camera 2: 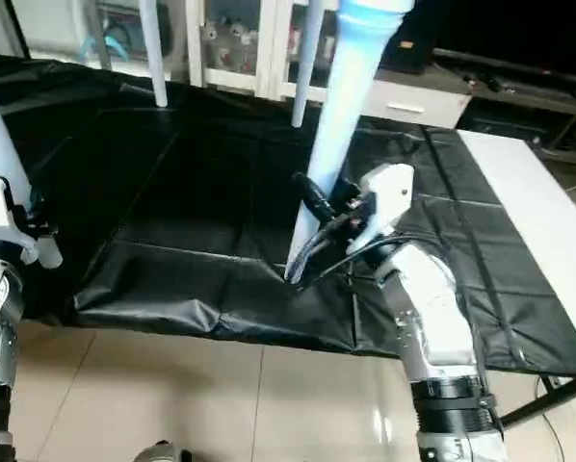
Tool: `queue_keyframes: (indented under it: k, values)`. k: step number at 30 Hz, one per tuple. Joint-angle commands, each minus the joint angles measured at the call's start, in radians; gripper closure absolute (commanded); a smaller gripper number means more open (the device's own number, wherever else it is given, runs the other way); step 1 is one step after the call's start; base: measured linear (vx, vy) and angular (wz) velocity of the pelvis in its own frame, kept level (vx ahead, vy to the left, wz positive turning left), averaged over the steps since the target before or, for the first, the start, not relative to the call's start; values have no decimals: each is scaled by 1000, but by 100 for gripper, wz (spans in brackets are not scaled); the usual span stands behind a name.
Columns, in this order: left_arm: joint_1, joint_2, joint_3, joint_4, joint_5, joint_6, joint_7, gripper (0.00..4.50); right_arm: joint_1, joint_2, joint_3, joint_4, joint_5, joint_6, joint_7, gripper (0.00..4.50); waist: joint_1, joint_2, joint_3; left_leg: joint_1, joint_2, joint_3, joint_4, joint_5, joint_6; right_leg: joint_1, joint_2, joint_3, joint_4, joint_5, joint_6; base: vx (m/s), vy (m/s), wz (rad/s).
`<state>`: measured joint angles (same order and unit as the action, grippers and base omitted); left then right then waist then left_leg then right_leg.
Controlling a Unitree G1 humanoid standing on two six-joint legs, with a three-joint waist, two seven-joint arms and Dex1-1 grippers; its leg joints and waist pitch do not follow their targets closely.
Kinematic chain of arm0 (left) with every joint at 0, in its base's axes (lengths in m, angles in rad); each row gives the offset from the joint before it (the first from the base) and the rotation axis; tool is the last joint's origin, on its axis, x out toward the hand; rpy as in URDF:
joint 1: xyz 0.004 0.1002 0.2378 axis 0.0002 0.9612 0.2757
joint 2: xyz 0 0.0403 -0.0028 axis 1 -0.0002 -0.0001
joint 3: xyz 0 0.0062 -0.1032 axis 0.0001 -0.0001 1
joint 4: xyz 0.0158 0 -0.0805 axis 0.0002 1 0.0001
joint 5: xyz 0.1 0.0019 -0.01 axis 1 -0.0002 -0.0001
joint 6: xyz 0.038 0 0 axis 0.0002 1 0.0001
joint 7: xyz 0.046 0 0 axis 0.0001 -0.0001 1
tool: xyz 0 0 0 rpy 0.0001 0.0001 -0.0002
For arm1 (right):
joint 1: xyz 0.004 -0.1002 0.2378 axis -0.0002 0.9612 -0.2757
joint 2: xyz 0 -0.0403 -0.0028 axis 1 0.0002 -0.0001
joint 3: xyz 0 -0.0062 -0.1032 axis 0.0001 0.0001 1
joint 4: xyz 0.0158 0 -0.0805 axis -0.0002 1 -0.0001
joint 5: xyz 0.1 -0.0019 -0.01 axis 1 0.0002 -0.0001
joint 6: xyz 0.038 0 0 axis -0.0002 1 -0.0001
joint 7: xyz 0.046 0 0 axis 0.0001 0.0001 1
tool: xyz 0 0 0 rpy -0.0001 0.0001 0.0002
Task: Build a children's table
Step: Flip table
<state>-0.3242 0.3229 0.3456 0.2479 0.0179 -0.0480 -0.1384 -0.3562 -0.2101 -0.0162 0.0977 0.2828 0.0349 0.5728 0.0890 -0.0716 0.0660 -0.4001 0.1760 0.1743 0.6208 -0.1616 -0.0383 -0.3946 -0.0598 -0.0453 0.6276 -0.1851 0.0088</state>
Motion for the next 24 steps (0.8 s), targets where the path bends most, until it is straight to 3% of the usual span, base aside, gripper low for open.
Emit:
queue_keyframes:
  k: [1, 4, 11, 12, 13, 17, 18, 19, 22, 23, 24]
  values:
    - [8, 10, -10, -33, -1, -7, -3, 195, -3, -13, -24, 23, 2, -4, -19, 187, -17, 31, -66, 47, 56, -39, -103, -522, -100, 7, -79, 41, -91, -355, -132, 0, 0, 0]
    - [24, 18, -3, -56, -21, -7, -23, 177, 1, -4, -37, 9, 22, -8, -26, 171, -20, 32, -67, 41, 57, -38, -104, -485, -92, 10, -80, 42, -86, -321, -138, 0, 0, 0]
    - [51, 17, 12, -98, -73, -29, -42, 124, 42, 24, -59, -58, 49, 13, -64, 116, -18, 36, -68, 47, 55, -34, -100, -491, -87, 3, -76, 44, -89, -325, -141, 0, 0, 0]
    - [64, 8, 25, -116, -105, -29, -48, 112, 71, 33, -55, -100, 68, 42, -69, 102, -15, 49, -67, 48, 56, -36, -102, -496, -92, 3, -76, 45, -86, -306, -142, 0, 0, 0]
    - [78, 0, 36, -136, -133, -30, -55, 95, 102, 37, -46, -142, 87, 70, -67, 90, -17, 42, -68, 45, 57, -35, -103, -495, -90, 5, -74, 44, -86, -294, -143, 0, 0, 0]
    - [118, -18, 51, -181, -195, -29, -88, 92, 172, 27, -12, -218, 105, 113, -48, 84, -14, 41, -69, 42, 57, -34, -104, -475, -83, 10, -75, 46, -84, -270, -149, 0, 0, 0]
    - [163, -40, 56, -240, -256, -31, -120, 92, 239, 20, 15, -271, 101, 108, -42, 84, -14, 41, -65, 40, 57, -32, -104, -476, -78, 8, -77, 48, -88, -281, -148, 0, 0, 0]
    - [221, -57, 44, -315, -305, -18, -154, 92, 304, 18, 35, -321, 95, 93, -40, 84, -9, 50, -65, 41, 62, -32, -105, -492, -84, 10, -80, 49, -93, -292, -144, 0, 0, 0]
    - [334, -74, -20, -430, -295, 18, -163, 92, 391, 26, 42, -382, 74, 72, -63, 84, -14, 54, -62, 39, 59, -35, -109, -531, -79, 7, -73, 48, -97, -332, -131, 0, 0, 0]
    - [364, -81, -44, -455, -287, 41, -158, 92, 412, 29, 42, -396, 63, 74, -75, 84, -14, 53, -63, 39, 60, -35, -109, -527, -78, 8, -73, 49, -98, -335, -127, 0, 0, 0]
    - [364, -81, -44, -455, -287, 41, -158, 92, 412, 29, 42, -396, 63, 74, -75, 84, -14, 50, -56, 41, 59, -33, -109, -539, -73, 3, -73, 50, -105, -381, -113, 0, 0, 0]
